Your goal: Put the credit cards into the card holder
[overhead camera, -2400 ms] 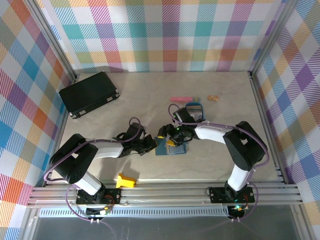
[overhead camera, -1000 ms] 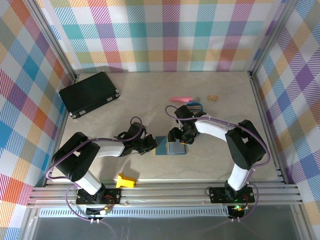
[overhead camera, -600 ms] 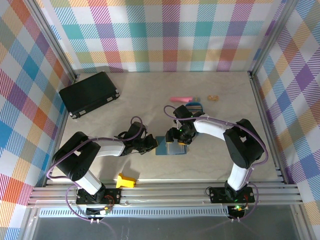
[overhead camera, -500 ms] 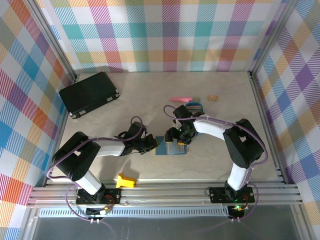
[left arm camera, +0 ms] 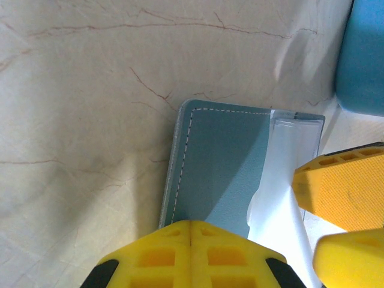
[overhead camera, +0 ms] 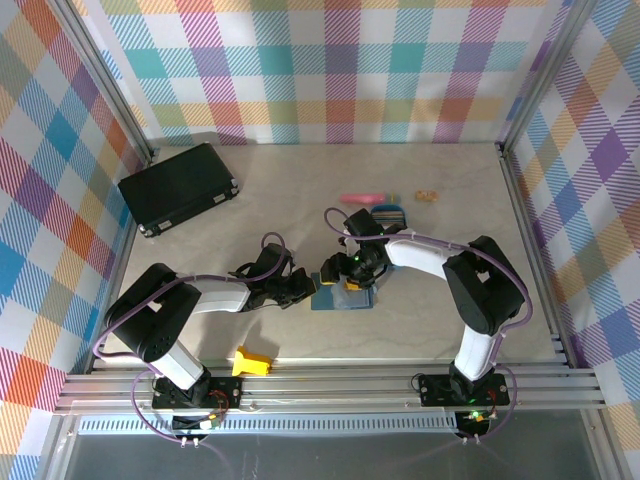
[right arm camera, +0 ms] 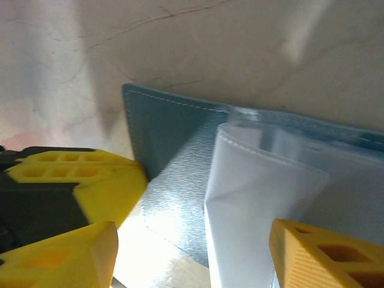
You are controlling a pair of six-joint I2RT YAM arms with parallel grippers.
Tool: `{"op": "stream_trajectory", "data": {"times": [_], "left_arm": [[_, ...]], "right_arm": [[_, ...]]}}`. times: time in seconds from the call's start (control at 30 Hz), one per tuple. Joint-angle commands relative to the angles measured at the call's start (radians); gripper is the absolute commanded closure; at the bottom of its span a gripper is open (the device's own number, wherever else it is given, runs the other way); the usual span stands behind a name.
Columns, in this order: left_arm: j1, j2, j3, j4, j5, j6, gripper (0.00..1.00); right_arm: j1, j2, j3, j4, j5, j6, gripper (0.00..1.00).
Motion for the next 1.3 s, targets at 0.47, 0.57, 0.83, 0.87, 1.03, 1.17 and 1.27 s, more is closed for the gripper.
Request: {"op": "stream_trajectory", "data": {"times": [0.47,0.57,0.83,0.87,1.03,1.17,1.27], "left_arm": [[-0.010,-0.008,0.012,-0.023,-0.013,0.011,1.00],[-0.009,-0.020,0.020,-0.046,-0.019,0.023,1.00],[-0.008,-0.047,0.045,-0.080,-0.015,0.054,1.00],[-0.008,-0.052,0.045,-0.080,-0.014,0.055,1.00],[-0.008,-0.070,0.040,-0.093,-0.018,0.053,1.00],[-0.008,-0.053,0.037,-0.083,-0.006,0.052,1.00],[-0.008,-0.059,0.027,-0.076,-0.004,0.048,1.00]], "right_arm": [[0.016,-0.036,-0.048,0.229,-0.168,0.143,0.34],[0.017,-0.025,-0.045,0.246,-0.172,0.149,0.34],[0.021,-0.005,-0.029,0.255,-0.167,0.162,0.35],[0.021,-0.002,-0.026,0.252,-0.163,0.164,0.35],[0.025,0.012,-0.016,0.256,-0.151,0.180,0.36],[0.028,0.030,-0.001,0.273,-0.152,0.193,0.36],[0.032,0.044,0.016,0.276,-0.145,0.199,0.36]]}}
